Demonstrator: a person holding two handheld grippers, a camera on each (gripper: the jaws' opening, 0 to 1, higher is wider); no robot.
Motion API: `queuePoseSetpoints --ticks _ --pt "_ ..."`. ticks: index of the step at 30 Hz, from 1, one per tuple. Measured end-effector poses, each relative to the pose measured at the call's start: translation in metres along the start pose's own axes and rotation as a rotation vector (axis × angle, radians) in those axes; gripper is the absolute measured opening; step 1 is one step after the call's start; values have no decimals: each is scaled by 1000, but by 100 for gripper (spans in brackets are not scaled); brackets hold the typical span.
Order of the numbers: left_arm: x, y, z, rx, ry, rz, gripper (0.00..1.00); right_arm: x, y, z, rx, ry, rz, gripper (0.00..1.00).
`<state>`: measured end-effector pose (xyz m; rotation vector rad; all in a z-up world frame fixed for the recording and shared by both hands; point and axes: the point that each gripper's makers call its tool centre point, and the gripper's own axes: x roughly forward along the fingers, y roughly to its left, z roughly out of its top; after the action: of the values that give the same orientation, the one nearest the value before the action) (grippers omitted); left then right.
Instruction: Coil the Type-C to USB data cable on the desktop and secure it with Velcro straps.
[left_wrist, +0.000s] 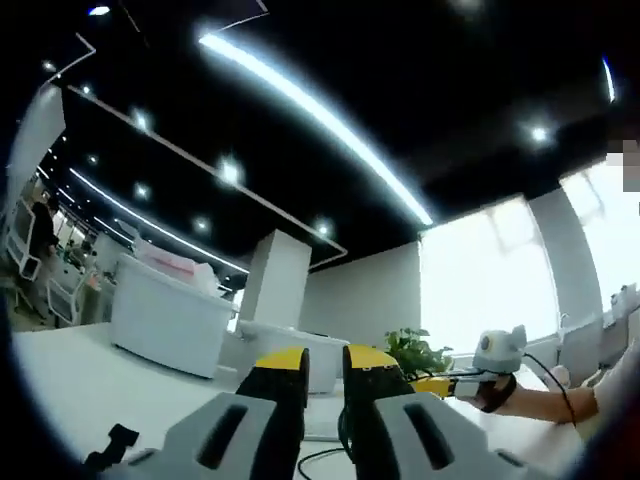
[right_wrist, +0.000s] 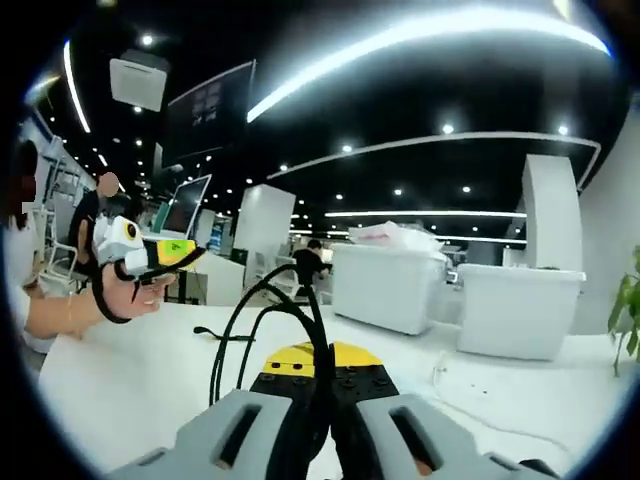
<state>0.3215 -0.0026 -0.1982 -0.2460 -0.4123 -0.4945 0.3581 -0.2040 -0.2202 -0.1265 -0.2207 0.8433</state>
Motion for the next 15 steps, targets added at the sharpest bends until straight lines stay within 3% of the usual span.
queuePoseSetpoints --ticks 2,4,7,10,13,15 --pt "2 5 -23 -38 97 12 16 -2 6 8 -16 -14 19 2" --pt "4 4 -49 -132 201 -3 20 -3 14 16 -18 -35 39 2" --pt "2 3 -89 -162 373 -4 23 -4 23 25 -9 -60 63 2" --pt "0 0 -112 -232 471 1 26 -6 29 33 6 -83 84 2" --pt "-3 -3 -127 -314 544 9 37 -10 32 42 23 -108 100 2" --pt "-6 -7 -134 -367 577 13 39 -12 34 49 32 -127 108 2"
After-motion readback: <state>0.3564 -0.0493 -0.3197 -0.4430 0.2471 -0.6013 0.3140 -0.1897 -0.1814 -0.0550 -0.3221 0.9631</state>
